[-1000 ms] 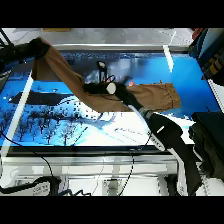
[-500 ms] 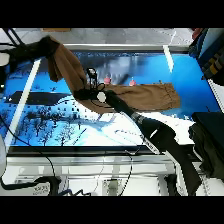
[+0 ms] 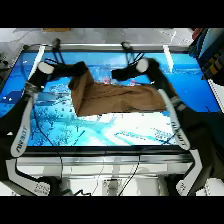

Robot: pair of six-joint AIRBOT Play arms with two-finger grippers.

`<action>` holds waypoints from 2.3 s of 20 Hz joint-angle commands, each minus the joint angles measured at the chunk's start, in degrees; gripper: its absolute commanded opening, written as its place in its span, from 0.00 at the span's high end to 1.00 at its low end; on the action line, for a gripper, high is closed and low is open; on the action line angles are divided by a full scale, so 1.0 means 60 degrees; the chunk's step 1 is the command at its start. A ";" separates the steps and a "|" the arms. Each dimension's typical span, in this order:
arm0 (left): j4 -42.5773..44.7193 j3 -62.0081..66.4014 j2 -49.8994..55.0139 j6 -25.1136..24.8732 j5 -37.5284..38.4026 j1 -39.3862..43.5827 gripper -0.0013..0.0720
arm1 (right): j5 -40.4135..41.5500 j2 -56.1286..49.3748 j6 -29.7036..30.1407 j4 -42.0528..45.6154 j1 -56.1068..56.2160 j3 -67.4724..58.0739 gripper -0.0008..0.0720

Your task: Fold the clothes and pants, and hang the long-sleeved shirts on hangers.

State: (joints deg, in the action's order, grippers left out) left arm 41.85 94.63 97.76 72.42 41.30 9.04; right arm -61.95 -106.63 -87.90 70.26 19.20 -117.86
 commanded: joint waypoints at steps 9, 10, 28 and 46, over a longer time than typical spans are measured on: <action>0.1126 -0.0004 0.0408 -0.0004 0.2306 0.2226 0.16 | -0.1435 0.1636 0.0561 0.0124 -0.2131 0.0109 0.95; 0.1151 0.0000 0.0397 -0.0004 0.2652 0.2153 0.03 | -0.1483 0.1636 0.0565 0.0219 -0.2186 0.0189 0.95; 0.1974 -0.0984 0.2073 -0.1392 0.2834 -0.2244 0.09 | -0.3282 0.1632 0.1825 0.0382 -0.4462 0.1989 0.95; 0.2320 0.1290 -0.0637 -0.0186 0.5486 -0.1512 0.97 | -0.2903 0.1559 0.1931 -0.1147 -0.4040 0.2080 0.95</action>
State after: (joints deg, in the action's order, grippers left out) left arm 52.27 98.45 99.72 67.42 69.73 -0.62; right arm -79.64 -97.08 -76.60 66.22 -6.57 -105.80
